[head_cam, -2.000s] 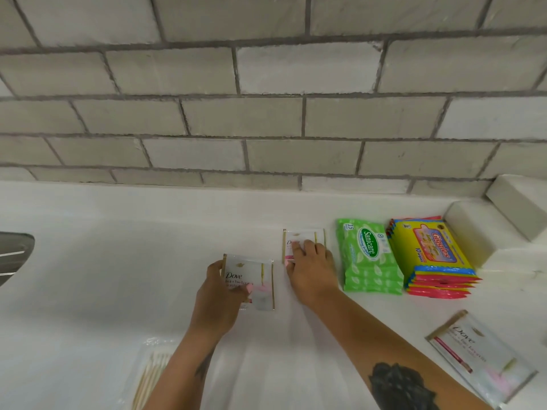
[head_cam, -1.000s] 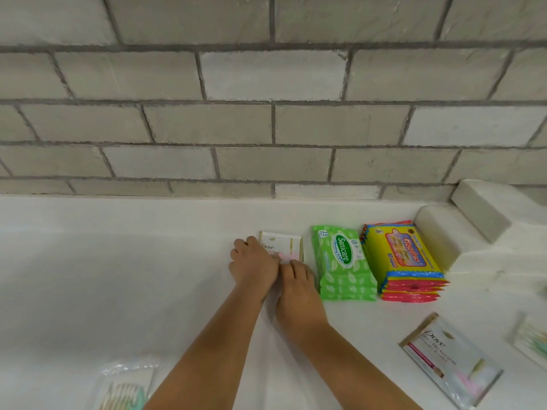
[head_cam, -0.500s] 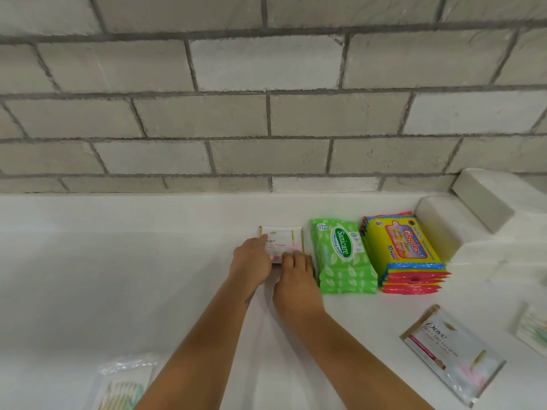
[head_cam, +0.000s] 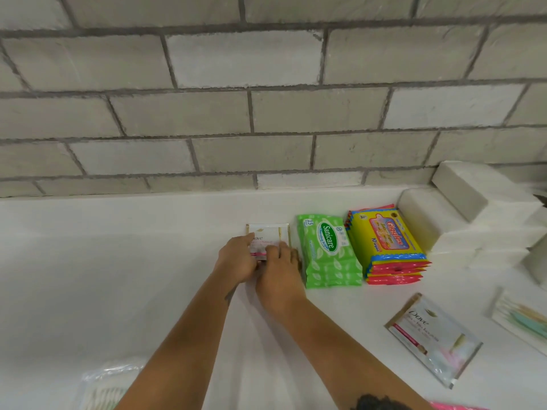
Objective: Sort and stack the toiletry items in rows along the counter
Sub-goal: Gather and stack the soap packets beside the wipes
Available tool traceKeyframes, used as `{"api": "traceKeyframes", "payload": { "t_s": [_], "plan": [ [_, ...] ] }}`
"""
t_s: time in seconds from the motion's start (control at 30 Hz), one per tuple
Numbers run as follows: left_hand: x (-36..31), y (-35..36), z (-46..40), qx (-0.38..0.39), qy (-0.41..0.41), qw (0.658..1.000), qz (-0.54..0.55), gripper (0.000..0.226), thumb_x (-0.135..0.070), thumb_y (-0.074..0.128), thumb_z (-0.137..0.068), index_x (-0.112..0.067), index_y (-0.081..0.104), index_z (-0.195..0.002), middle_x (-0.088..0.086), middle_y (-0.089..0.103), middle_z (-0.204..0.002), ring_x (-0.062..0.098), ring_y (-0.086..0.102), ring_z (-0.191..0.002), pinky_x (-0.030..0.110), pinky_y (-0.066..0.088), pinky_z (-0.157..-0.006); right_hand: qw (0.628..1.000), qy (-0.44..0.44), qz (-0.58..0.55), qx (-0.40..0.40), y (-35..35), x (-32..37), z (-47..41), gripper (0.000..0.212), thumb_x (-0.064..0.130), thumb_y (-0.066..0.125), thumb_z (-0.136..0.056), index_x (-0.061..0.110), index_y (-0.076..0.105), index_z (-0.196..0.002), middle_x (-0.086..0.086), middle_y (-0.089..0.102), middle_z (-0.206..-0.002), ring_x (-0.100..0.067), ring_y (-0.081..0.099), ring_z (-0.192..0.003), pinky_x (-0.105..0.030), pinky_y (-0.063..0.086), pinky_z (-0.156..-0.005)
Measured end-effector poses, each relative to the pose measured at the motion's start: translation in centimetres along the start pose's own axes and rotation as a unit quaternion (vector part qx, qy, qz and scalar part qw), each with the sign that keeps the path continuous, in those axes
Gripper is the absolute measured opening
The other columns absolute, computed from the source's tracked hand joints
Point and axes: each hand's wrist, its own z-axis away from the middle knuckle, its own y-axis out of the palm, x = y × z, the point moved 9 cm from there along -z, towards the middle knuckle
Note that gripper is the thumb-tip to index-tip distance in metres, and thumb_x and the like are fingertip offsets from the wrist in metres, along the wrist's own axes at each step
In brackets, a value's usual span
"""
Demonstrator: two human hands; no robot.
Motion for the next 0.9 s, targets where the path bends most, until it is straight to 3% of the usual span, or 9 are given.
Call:
{"api": "traceKeyframes", "payload": {
  "t_s": [0.13,0.23,0.37,0.47,0.57,0.7,0.9],
  "plan": [
    [-0.3,-0.2,0.1,0.000,0.007,0.997,-0.071,0.067,-0.026,0.062,-0.086,-0.021,0.032,-0.146,0.007,0.043,-0.145,0.025,0.040,-0.133,0.033,0.032,-0.110,0.999,-0.023,0.009,0.021,0.3,0.5,0.4,0.052,0.011,0.038,-0.094,0.007,0.024,-0.144,-0.014,0.011,-0.155,-0.033,0.000,-0.144,-0.043,0.005,-0.118],
    [-0.6,-1.0,0.9,-0.022,0.013,0.996,-0.090,0.062,-0.026,0.060,-0.086,-0.023,0.038,-0.143,0.006,0.047,-0.140,0.024,0.041,-0.131,0.034,0.030,-0.108,0.998,-0.057,-0.016,0.007,-0.9,1.2,1.3,0.049,0.009,0.041,-0.091,0.008,0.032,-0.139,-0.012,0.027,-0.148,-0.026,0.017,-0.141,-0.035,0.015,-0.114],
    [-0.1,-2.0,2.8,-0.069,-0.006,0.997,0.036,0.051,-0.009,0.054,-0.086,-0.024,0.048,-0.135,0.008,0.052,-0.135,0.031,0.046,-0.124,0.040,0.037,-0.106,0.992,-0.106,-0.067,-0.026,-3.6,2.1,4.4,0.047,0.005,0.046,-0.086,0.012,0.044,-0.132,-0.011,0.050,-0.129,-0.030,0.049,-0.115,-0.033,0.036,-0.092],
    [-1.1,-2.8,5.5,-0.126,0.005,0.988,0.091,0.044,-0.007,0.057,-0.082,-0.020,0.054,-0.124,0.008,0.056,-0.125,0.029,0.055,-0.112,0.035,0.043,-0.096,0.988,-0.119,-0.063,-0.073,-5.9,1.8,6.9,0.045,0.011,0.049,-0.087,0.018,0.046,-0.132,-0.008,0.056,-0.122,-0.029,0.053,-0.109,-0.035,0.043,-0.083],
    [-3.6,-2.7,9.0,-0.160,0.039,0.980,0.116,0.036,-0.005,0.057,-0.081,-0.013,0.057,-0.116,0.007,0.059,-0.115,0.025,0.055,-0.107,0.026,0.037,-0.084,0.988,-0.118,-0.050,-0.086,-7.8,0.4,9.3,0.041,0.019,0.048,-0.091,0.024,0.043,-0.132,0.000,0.057,-0.122,-0.022,0.052,-0.111,-0.032,0.042,-0.082],
    [-7.1,-0.3,12.1,-0.130,0.059,0.980,0.141,0.029,-0.007,0.059,-0.081,-0.014,0.057,-0.109,0.000,0.059,-0.100,0.015,0.053,-0.091,0.021,0.032,-0.074,0.984,-0.103,-0.067,-0.127,-10.6,-2.3,12.3,0.041,0.021,0.050,-0.089,0.024,0.045,-0.130,0.001,0.060,-0.118,-0.020,0.053,-0.109,-0.031,0.042,-0.080],
    [-12.9,5.2,14.9,-0.033,0.082,0.988,0.124,0.019,-0.010,0.058,-0.085,-0.017,0.058,-0.102,-0.004,0.058,-0.090,0.012,0.052,-0.085,0.019,0.035,-0.066,0.982,-0.057,-0.064,-0.170,-13.7,-7.3,15.7,0.044,0.012,0.050,-0.083,0.021,0.050,-0.126,-0.006,0.064,-0.109,-0.027,0.058,-0.099,-0.034,0.046,-0.071]
  ]
}}
